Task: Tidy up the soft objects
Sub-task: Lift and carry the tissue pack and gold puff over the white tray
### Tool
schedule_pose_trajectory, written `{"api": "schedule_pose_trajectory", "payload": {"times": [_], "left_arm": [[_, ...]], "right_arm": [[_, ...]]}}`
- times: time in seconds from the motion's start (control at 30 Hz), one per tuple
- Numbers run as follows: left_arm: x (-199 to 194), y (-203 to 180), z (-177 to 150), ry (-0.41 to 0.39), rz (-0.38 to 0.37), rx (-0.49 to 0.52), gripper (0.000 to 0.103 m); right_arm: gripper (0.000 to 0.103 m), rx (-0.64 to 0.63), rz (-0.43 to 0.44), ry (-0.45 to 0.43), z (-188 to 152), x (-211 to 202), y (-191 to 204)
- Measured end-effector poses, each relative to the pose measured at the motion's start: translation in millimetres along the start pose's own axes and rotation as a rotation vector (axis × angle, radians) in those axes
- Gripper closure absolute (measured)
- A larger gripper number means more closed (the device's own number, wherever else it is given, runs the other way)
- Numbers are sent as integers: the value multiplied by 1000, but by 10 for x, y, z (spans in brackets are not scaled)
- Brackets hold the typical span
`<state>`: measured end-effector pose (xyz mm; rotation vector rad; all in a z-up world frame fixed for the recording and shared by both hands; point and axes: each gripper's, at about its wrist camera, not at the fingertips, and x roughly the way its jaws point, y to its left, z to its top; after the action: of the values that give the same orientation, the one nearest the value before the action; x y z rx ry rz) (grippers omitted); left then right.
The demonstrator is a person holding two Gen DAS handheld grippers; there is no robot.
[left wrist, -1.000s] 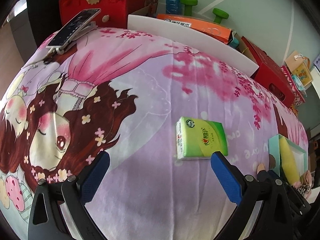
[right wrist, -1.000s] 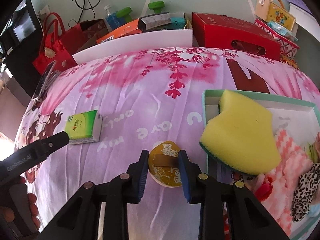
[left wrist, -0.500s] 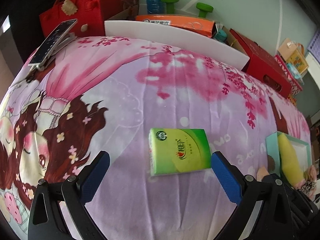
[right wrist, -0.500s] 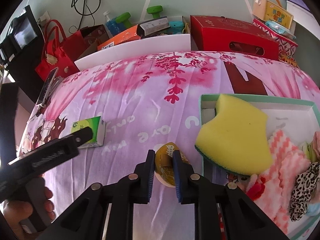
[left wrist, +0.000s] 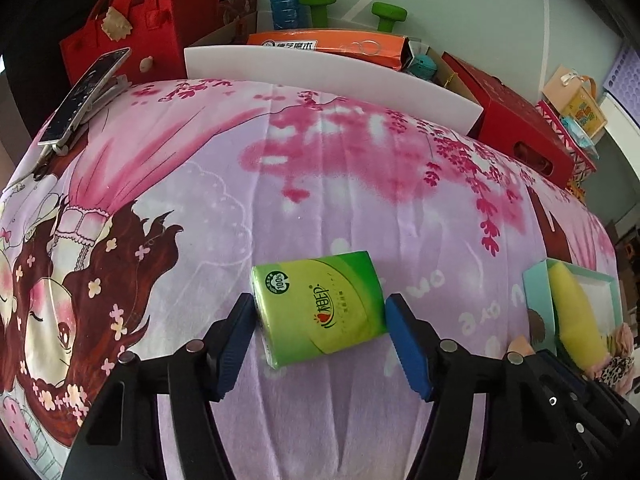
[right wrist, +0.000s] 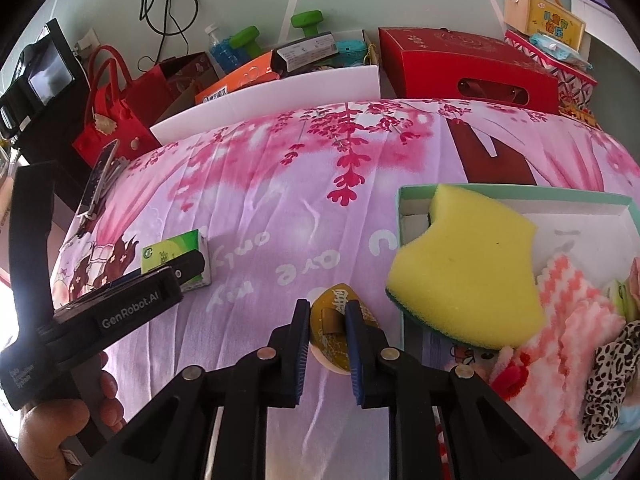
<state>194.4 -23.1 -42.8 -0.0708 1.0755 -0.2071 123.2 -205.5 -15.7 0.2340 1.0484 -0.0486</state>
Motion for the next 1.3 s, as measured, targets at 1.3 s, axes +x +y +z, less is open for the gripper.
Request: {"api": "schedule_pose_trajectory", "payload": {"times": [1.3], "left_arm": [[-1217,-109,-162,-189,-84,13,41]], "right_arm": [[87,-4,66,-240,36,-1184,50]]}}
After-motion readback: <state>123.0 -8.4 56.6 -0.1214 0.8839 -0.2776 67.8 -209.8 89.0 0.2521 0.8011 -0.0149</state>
